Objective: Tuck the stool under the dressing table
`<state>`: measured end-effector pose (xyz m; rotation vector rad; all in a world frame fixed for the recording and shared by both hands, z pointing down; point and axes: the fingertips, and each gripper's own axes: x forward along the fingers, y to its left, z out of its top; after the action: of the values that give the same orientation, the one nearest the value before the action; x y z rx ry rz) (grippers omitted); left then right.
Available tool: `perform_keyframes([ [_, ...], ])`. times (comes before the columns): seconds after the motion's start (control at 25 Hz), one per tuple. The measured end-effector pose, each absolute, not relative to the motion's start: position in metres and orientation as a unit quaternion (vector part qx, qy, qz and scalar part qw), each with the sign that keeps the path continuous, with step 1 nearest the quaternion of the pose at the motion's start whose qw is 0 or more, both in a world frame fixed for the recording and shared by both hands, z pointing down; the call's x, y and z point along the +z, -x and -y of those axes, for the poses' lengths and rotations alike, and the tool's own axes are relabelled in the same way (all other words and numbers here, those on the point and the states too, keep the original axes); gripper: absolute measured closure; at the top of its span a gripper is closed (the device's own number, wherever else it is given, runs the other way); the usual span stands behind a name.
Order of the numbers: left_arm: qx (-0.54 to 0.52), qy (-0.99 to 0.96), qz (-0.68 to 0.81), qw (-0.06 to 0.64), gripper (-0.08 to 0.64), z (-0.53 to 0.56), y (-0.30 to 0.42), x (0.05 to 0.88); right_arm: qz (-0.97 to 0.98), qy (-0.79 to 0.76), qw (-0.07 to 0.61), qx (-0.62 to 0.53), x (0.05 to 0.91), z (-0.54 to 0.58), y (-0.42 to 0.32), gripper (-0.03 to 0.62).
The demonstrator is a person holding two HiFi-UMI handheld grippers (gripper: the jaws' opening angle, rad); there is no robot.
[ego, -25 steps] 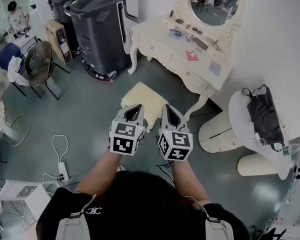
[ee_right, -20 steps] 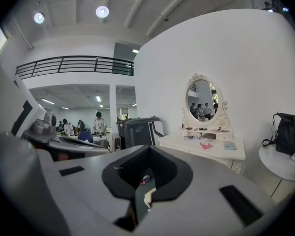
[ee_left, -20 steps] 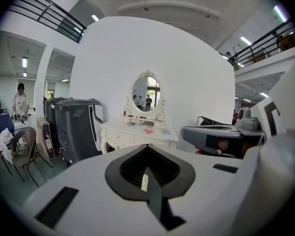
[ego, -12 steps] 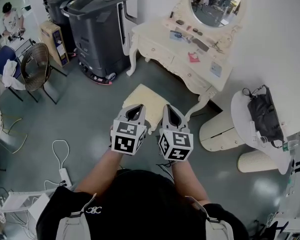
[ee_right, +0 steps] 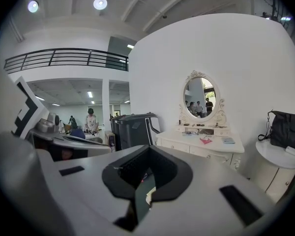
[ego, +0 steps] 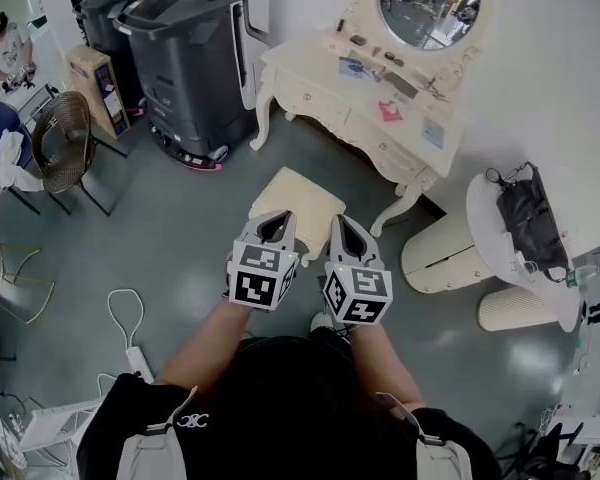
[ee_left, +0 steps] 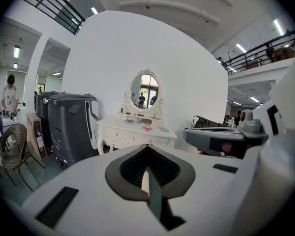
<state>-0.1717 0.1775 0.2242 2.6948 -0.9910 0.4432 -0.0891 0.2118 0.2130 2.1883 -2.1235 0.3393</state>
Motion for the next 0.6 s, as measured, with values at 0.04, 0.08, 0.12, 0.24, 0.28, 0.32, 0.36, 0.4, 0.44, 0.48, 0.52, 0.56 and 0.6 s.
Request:
perform_keyframes([
  [0.04,0.152,-0.921,0.338,0.119,0.56,-0.176,0.172,0.226,0.691,-0.713,0.038,0.111,0.214,-0.209,0.088,0.583],
  [0.08,0.152,-0.92,0.339,0.122,0.56,-0.172,0.172,0.228,0.691,-0.713,0.04,0.111,0.214,-0.206,0.086,0.583],
  [0.12,0.152,-0.919,0.341,0.125,0.56,-0.168,0.172,0.23,0.691,-0.713,0.04,0.11,0.214,-0.202,0.084,0.583],
  [0.24,0.159,-0.915,0.348,0.131,0.56,-0.155,0.167,0.238,0.695,-0.709,0.036,0.111,0.216,-0.189,0.076,0.583],
  [0.28,0.162,-0.913,0.35,0.13,0.56,-0.151,0.164,0.239,0.696,-0.708,0.033,0.112,0.218,-0.183,0.072,0.583],
  [0.32,0.164,-0.912,0.353,0.128,0.56,-0.146,0.16,0.241,0.698,-0.706,0.031,0.114,0.221,-0.177,0.068,0.583],
  [0.36,0.167,-0.911,0.356,0.125,0.56,-0.14,0.156,0.242,0.7,-0.704,0.028,0.117,0.224,-0.168,0.063,0.583],
  [0.4,0.17,-0.909,0.36,0.122,0.56,-0.134,0.153,0.243,0.701,-0.702,0.025,0.12,0.227,-0.159,0.059,0.583],
  [0.44,0.174,-0.908,0.363,0.117,0.56,-0.127,0.149,0.244,0.703,-0.7,0.022,0.123,0.23,-0.149,0.054,0.583],
  [0.48,0.179,-0.907,0.365,0.112,0.56,-0.12,0.145,0.245,0.704,-0.699,0.017,0.125,0.232,-0.137,0.048,0.583],
  [0.52,0.183,-0.905,0.367,0.108,0.56,-0.111,0.14,0.246,0.706,-0.697,0.013,0.126,0.232,-0.126,0.043,0.583],
  [0.56,0.186,-0.904,0.369,0.106,0.56,-0.1,0.135,0.246,0.707,-0.695,0.01,0.126,0.232,-0.114,0.037,0.583],
  [0.6,0.188,-0.903,0.372,0.104,0.56,-0.089,0.129,0.247,0.71,-0.693,0.007,0.124,0.231,-0.103,0.031,0.583],
])
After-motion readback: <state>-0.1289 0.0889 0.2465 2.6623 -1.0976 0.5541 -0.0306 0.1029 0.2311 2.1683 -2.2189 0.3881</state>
